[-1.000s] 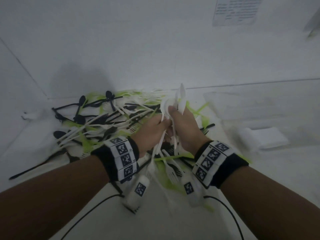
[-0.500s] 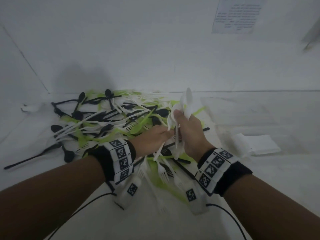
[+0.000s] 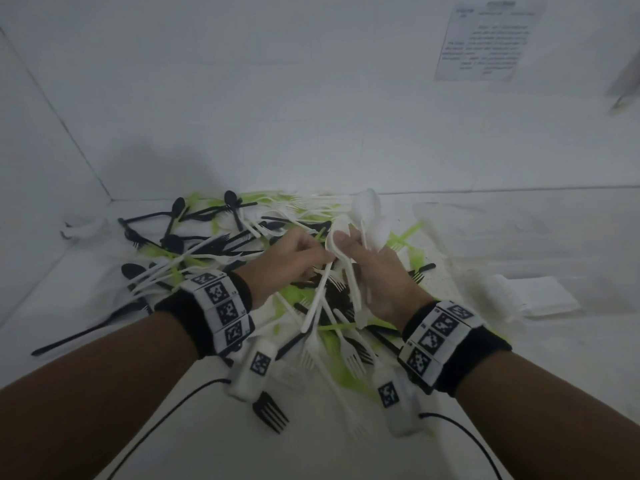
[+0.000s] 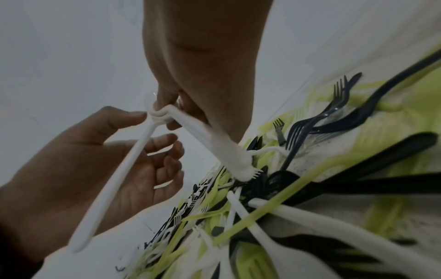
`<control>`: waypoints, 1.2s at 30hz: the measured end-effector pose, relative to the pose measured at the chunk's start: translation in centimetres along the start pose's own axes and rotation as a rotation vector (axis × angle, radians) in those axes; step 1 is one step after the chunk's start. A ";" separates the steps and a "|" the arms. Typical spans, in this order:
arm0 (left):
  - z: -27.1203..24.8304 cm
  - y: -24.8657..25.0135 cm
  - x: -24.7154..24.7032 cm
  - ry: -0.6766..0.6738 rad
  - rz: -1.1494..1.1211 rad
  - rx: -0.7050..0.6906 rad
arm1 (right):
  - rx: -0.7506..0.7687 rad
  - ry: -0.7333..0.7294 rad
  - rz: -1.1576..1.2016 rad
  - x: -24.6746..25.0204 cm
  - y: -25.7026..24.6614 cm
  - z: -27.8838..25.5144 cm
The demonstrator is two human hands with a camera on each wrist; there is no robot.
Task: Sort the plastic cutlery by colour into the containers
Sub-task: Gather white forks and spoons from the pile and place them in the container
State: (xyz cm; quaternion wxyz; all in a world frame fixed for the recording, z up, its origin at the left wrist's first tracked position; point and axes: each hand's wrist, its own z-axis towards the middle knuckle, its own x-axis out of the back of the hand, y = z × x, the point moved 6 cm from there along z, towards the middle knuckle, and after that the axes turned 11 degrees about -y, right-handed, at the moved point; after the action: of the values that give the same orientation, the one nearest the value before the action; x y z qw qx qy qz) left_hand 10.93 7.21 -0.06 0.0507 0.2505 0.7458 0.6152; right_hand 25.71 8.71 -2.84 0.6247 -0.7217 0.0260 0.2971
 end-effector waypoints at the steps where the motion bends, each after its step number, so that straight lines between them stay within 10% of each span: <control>1: 0.2 -0.1 -0.1 0.002 -0.091 0.003 | 0.006 -0.022 0.015 -0.4 -0.1 0.2; 8: 1.5 0.0 -3.4 -0.100 -0.380 -0.054 | -0.022 0.071 -0.046 -0.9 0.9 0.7; 26: 2.1 -0.8 1.5 0.355 -0.596 -0.068 | -0.100 0.186 -0.077 0.3 1.5 1.1; 36: 3.1 -0.8 0.3 0.207 -0.575 -0.044 | 0.025 -0.091 -0.522 -3.6 1.1 0.4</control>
State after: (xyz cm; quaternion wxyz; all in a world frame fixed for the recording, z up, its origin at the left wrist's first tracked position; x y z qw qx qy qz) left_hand 11.59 10.02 -1.50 0.1519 -0.0362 0.7738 0.6139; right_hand 22.14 7.69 -2.15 0.6898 -0.6819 -0.1855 0.1576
